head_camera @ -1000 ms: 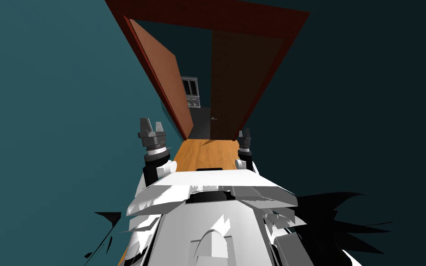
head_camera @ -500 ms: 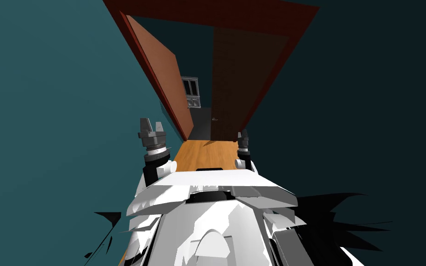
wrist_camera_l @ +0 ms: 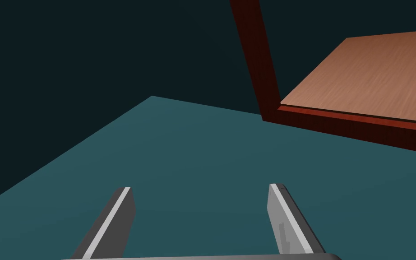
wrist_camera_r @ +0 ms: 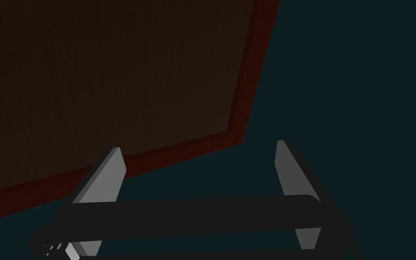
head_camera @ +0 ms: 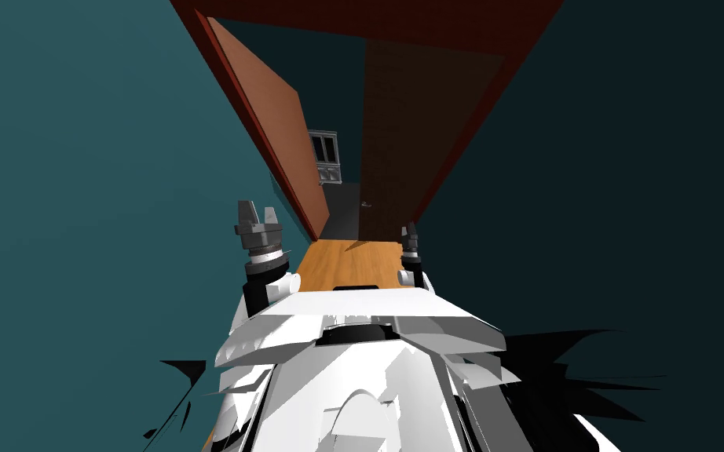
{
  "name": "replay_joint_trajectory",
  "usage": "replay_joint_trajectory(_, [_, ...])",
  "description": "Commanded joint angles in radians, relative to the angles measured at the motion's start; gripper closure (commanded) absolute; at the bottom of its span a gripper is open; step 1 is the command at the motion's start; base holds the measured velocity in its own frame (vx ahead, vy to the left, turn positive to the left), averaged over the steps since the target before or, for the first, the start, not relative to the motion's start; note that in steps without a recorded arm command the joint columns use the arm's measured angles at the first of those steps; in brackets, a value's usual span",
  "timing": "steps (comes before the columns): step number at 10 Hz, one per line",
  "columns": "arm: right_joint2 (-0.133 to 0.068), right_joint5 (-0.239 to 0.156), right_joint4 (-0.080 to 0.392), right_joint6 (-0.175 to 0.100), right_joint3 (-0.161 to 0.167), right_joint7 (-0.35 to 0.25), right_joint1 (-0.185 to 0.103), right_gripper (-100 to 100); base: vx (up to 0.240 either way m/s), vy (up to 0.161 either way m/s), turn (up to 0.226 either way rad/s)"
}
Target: Push the door open
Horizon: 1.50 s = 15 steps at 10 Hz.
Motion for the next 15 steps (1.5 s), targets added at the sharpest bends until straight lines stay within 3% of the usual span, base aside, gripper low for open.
replay_joint_trajectory(1, [-0.003,-0.001,0.037,-0.004,-0.005,-0.002,-0.014,-100,0.094,0.007,0.011])
replay_joint_trajectory(15, [-0.002,0.0,0.357,-0.03,-0.038,-0.006,-0.138,-100,0.099,0.02,0.012])
